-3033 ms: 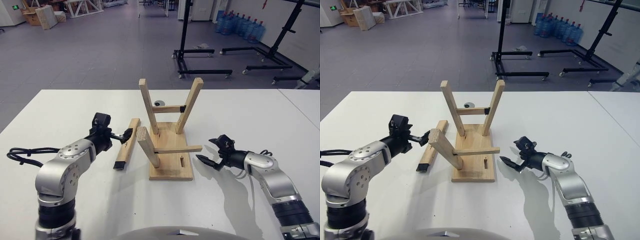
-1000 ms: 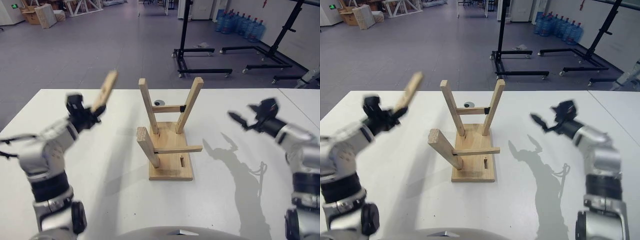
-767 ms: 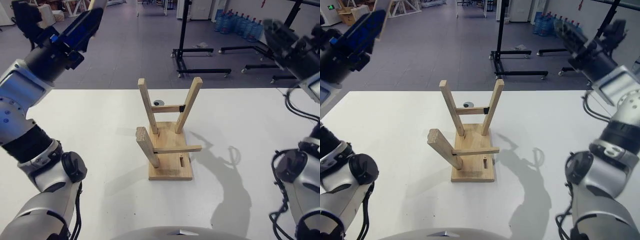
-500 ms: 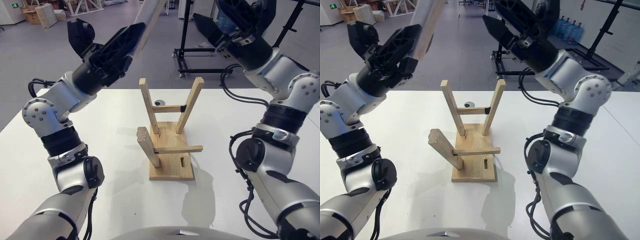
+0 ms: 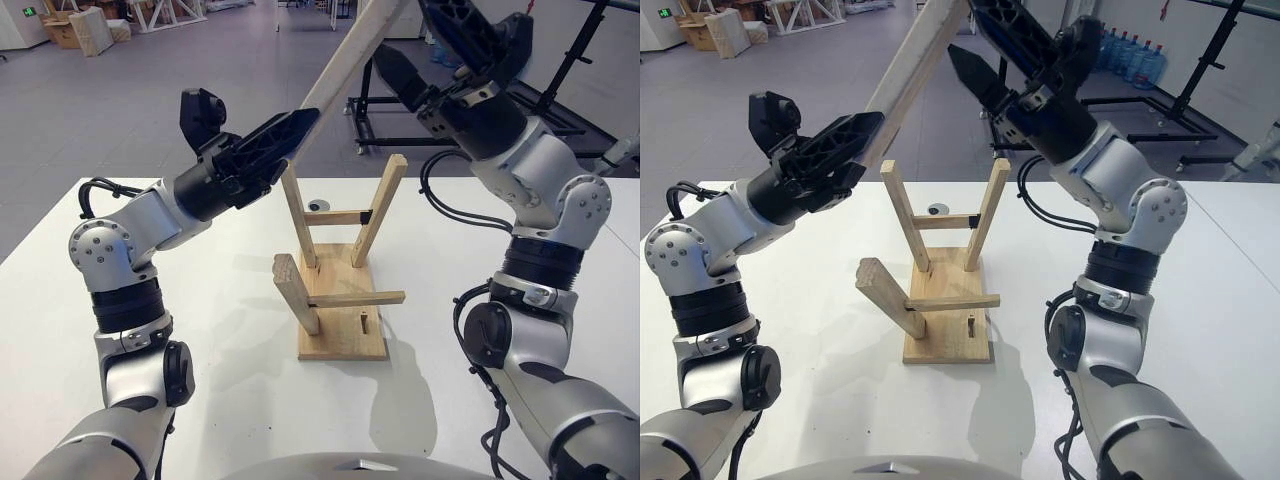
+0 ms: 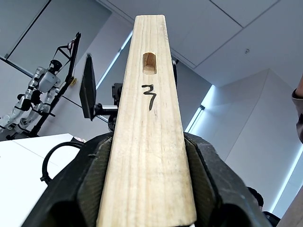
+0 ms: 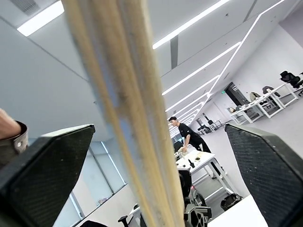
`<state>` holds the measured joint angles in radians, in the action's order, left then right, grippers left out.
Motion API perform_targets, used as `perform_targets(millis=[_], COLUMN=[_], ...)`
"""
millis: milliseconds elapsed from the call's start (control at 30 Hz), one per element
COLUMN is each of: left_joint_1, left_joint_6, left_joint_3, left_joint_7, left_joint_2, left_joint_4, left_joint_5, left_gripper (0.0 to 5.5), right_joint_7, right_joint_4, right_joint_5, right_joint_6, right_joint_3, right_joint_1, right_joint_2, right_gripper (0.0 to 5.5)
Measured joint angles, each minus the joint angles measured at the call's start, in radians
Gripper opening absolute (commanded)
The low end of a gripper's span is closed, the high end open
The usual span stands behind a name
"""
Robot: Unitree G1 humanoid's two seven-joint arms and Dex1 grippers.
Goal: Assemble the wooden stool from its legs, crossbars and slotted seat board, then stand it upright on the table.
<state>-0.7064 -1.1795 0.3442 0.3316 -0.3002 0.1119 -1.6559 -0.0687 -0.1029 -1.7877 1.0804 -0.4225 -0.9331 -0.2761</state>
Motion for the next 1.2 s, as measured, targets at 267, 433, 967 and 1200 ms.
perform_targets(millis=[267,433,967,1200], left_joint_1=[0.038,0.067,0.081,0.089], left_joint_6=[0.039,0.06,0.109,0.125], left_joint_3=[-0.056,-0.083,-0.123,-0.134], left_joint_7=[0.005,0.017,0.048,0.048], left_joint_2=[-0.03,-0.039,-0.064,-0.074], left_joint_4=[0.025,0.042,0.054,0.066], left_joint_5=[-0.014,-0.009,0.002,0.028], left_gripper=[2.06,2.06,2.06,2.06], right_joint_7=[0.054,0.062,0.061,0.058], right_joint_4=[0.041,0.053,0.061,0.07], right_joint_5=[-0.07,-0.06,-0.058,-0.043], right_joint_6=[-0.086,-0.134,-0.176,-0.177], right_joint_3=[0.07,0.096,0.119,0.126], right_joint_1=[0.0,-0.001,0.0,0.0], right_joint_2=[0.005,0.003,-0.003,-0.013], right_gripper=[5.07,5.07,3.33,2.22])
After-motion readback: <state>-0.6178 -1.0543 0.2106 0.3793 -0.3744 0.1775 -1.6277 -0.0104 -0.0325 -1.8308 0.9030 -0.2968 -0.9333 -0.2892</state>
